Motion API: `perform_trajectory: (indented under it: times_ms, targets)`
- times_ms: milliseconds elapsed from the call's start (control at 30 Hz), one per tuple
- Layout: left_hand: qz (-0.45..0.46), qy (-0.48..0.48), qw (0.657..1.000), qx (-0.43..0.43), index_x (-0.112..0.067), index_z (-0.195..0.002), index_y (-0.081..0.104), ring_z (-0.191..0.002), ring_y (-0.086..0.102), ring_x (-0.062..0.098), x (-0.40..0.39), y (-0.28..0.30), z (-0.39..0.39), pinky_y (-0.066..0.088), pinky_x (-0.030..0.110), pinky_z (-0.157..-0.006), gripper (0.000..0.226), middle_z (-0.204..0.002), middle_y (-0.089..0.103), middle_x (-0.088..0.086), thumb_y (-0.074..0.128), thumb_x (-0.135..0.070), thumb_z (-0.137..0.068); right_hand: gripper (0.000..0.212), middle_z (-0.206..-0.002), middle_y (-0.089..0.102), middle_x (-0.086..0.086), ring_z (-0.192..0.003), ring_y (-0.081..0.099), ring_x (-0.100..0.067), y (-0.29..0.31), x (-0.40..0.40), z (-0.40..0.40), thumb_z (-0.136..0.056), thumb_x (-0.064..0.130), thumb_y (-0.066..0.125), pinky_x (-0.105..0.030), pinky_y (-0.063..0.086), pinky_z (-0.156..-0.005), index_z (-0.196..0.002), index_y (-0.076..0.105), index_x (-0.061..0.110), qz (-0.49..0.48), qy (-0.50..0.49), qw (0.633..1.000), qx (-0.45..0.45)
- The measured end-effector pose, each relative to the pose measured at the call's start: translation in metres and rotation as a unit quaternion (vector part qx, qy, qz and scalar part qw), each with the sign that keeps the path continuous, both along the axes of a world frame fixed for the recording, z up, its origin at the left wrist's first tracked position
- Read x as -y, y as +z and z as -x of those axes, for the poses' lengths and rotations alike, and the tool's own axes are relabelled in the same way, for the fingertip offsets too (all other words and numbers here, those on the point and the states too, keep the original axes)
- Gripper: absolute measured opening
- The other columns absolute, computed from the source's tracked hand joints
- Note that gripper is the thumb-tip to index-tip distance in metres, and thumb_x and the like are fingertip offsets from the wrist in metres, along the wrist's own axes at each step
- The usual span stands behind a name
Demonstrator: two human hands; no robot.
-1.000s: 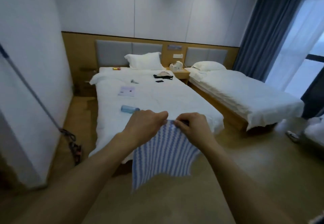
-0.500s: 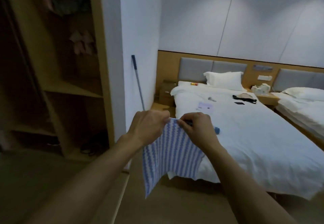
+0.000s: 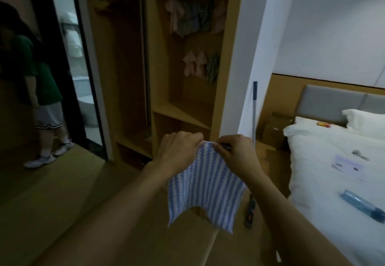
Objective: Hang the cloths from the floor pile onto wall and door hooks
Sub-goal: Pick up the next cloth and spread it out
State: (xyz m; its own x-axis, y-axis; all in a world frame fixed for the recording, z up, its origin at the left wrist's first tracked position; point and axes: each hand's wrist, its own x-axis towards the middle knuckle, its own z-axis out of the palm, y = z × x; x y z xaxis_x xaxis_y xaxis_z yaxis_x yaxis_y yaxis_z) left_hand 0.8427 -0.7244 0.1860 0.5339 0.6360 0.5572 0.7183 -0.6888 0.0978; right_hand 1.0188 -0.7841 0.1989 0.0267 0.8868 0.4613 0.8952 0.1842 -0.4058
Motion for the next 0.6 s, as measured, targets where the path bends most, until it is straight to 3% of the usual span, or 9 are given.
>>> perform_trajectory:
  times_ms: [67,200,367,600]
  targets:
    - [-0.005,0.027,1.000,0.004,-0.029,-0.086,0.050,-0.062,0.052,0.009,-0.022,-0.001,0.018,0.043,0.032,-0.059,0.024,-0.070,0.053,-0.008,0.035,-0.041,-0.101,0.019,-0.073,0.060,0.014,-0.067,0.053,0.002,0.002,-0.028,0.017,-0.094,0.033,0.058,-0.009,0.036,-0.063,-0.090,0.073,0.021,-0.014,0.016,1.000,0.002]
    - [-0.032,0.066,0.997,0.008,-0.030,-0.081,0.048,-0.058,0.048,0.009,-0.068,0.001,0.047,0.026,0.024,-0.049,0.024,-0.067,0.050,-0.008,0.038,-0.041,-0.100,0.019,-0.081,0.069,0.008,-0.072,0.057,-0.004,0.003,-0.089,0.043,-0.094,0.030,0.059,-0.016,0.042,-0.064,-0.092,0.074,0.020,-0.027,0.057,0.998,0.005]
    - [-0.035,0.121,0.992,0.008,-0.028,-0.078,0.045,-0.060,0.049,0.014,-0.138,0.012,0.070,0.040,0.034,-0.052,0.027,-0.066,0.050,-0.006,0.039,-0.040,-0.101,0.015,-0.067,0.054,0.019,-0.061,0.050,0.004,0.011,-0.173,0.062,-0.093,0.028,0.061,-0.010,0.029,-0.056,-0.085,0.071,0.022,-0.057,0.105,0.993,-0.001]
    - [-0.056,0.169,0.984,0.009,-0.025,-0.084,0.051,-0.068,0.054,0.016,-0.247,0.047,0.076,0.035,0.032,-0.052,0.027,-0.073,0.055,-0.006,0.037,-0.040,-0.101,0.022,-0.060,0.048,0.013,-0.056,0.045,-0.001,0.047,-0.296,0.068,-0.094,0.028,0.059,-0.015,0.030,-0.049,-0.072,0.060,0.024,-0.081,0.142,0.987,0.005]
